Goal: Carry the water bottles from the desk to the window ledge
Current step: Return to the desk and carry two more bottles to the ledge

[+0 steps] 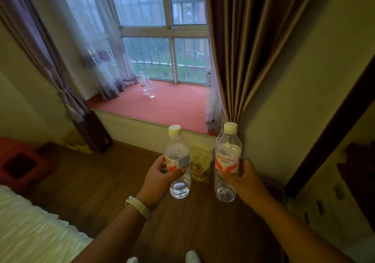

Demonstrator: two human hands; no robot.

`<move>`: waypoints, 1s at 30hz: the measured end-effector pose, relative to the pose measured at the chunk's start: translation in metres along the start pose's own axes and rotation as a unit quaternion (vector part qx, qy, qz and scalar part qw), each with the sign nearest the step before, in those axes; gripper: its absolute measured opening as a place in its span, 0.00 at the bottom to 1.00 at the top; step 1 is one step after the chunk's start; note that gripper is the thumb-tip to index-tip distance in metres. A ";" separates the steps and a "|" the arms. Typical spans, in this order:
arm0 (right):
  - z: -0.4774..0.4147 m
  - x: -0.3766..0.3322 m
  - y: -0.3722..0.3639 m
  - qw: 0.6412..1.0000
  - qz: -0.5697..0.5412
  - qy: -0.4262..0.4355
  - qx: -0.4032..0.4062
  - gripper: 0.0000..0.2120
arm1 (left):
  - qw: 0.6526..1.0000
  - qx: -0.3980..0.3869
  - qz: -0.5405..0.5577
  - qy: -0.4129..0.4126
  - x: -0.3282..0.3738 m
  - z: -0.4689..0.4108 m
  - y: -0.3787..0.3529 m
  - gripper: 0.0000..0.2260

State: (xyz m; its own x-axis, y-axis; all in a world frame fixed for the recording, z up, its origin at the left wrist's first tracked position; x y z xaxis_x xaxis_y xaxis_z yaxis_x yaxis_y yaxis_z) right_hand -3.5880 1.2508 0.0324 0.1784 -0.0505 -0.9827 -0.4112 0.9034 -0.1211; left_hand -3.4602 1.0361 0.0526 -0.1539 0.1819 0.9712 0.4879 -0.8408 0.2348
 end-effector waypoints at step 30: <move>-0.439 -0.023 -0.328 0.972 0.041 -0.001 -0.231 0.27 | 0.977 0.202 0.047 0.051 -0.048 -0.376 0.248 0.20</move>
State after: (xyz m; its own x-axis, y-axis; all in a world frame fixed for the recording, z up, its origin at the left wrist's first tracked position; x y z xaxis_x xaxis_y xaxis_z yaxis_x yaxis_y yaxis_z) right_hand -3.8498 0.7683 0.0326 0.1303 0.0148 -0.9914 -0.7814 0.6170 -0.0935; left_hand -3.6553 0.6272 0.0485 -0.1679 0.0448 0.9848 0.8000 -0.5776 0.1627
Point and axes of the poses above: each hand's wrist, its own z-axis away from the middle knuckle, its own y-axis out of the back of the hand, x = y × z, the point moved 1 cm from there along -z, towards the middle knuckle, and after that the axes turned 15 degrees about -z, right-handed, at the moved point
